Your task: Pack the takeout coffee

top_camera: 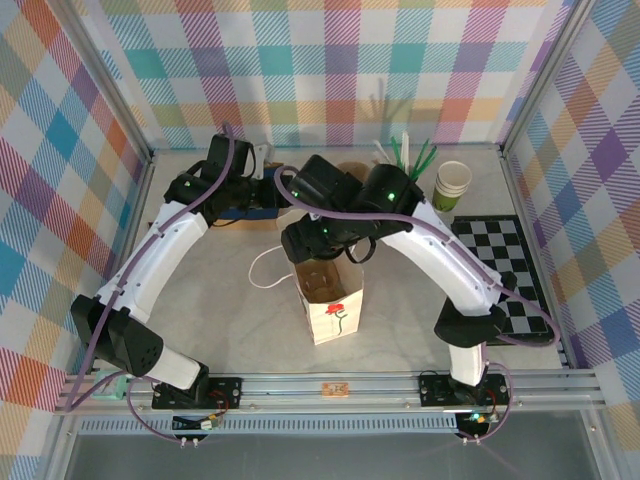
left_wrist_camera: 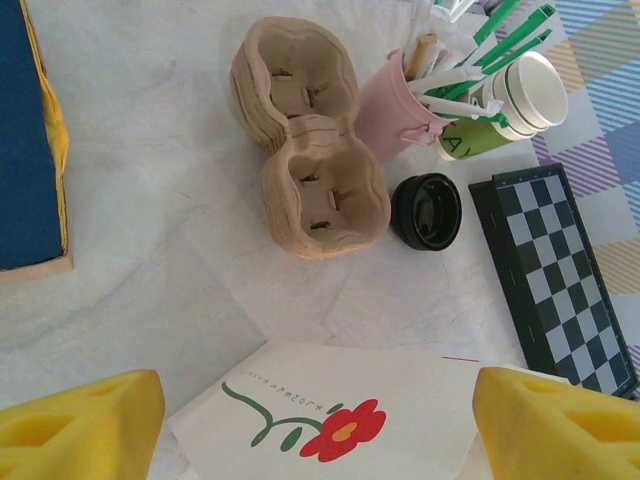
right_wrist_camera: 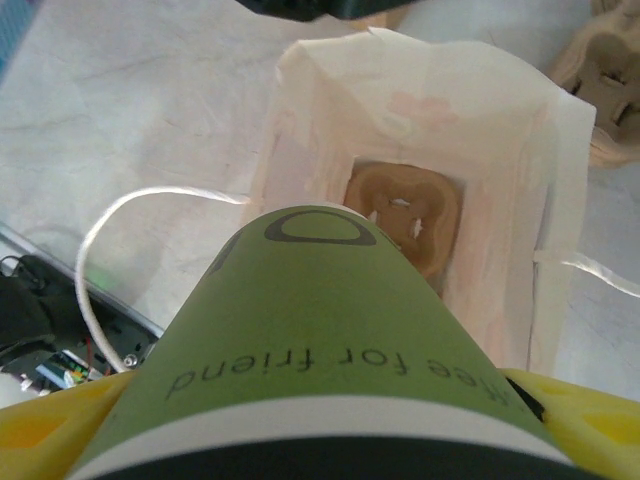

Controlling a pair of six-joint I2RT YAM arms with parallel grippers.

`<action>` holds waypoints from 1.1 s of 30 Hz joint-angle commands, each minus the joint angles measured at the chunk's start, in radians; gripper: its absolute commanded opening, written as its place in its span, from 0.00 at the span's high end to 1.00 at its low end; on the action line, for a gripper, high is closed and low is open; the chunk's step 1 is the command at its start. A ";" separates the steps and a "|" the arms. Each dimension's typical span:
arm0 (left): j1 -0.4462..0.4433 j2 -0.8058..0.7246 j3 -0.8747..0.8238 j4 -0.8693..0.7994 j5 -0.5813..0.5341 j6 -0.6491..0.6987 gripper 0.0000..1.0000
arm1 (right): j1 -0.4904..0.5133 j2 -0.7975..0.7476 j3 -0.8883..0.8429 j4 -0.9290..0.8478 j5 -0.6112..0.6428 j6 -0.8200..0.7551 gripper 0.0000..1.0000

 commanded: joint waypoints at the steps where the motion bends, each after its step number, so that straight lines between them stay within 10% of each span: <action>1: 0.003 -0.035 -0.019 0.019 0.006 0.015 0.20 | 0.009 -0.022 -0.039 -0.171 0.074 0.081 0.50; 33: -0.025 -0.125 -0.100 0.065 0.035 0.067 0.33 | -0.018 -0.007 -0.265 -0.145 0.075 0.130 0.51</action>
